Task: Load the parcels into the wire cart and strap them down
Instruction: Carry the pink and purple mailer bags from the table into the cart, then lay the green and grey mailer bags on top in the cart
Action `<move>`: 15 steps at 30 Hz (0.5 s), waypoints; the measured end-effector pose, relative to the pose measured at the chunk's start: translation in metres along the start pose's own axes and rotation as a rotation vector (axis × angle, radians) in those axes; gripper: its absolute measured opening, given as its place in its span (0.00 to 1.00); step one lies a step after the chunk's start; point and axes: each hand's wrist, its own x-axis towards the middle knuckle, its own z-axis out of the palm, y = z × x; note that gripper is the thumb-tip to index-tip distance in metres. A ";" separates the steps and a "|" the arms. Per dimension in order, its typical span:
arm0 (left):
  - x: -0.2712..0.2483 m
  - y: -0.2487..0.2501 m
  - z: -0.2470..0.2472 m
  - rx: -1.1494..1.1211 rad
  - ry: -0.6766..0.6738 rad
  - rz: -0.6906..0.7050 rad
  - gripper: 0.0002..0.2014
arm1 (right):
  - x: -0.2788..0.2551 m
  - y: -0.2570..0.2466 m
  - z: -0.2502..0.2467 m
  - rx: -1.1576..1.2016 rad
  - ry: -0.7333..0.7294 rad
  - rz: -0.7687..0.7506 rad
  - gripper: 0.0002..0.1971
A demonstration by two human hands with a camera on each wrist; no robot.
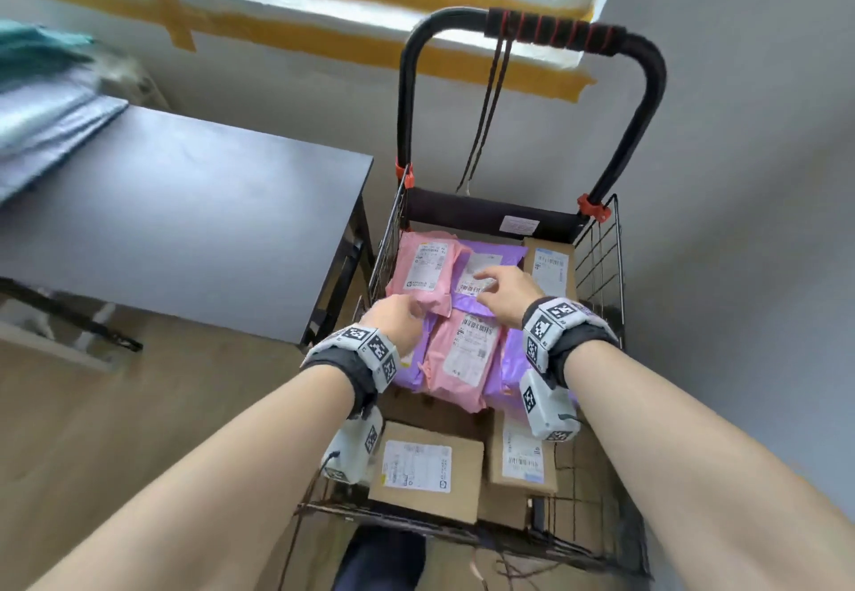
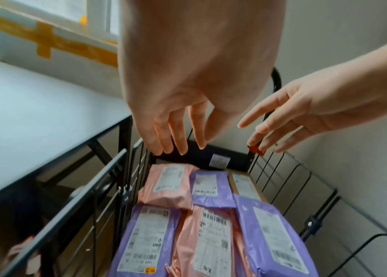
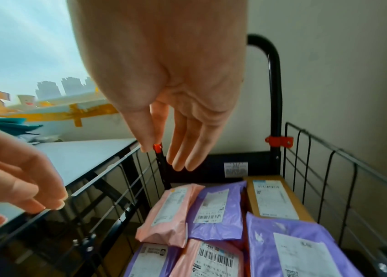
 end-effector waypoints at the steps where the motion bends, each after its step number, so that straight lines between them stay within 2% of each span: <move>1: -0.020 0.002 -0.007 0.021 0.023 0.026 0.16 | -0.019 -0.007 -0.003 -0.019 0.010 -0.023 0.19; 8: -0.140 -0.008 -0.059 0.125 0.169 0.033 0.15 | -0.122 -0.072 -0.003 -0.133 -0.009 -0.184 0.18; 15: -0.202 -0.062 -0.126 0.197 0.267 -0.102 0.15 | -0.153 -0.163 0.024 -0.163 -0.024 -0.339 0.16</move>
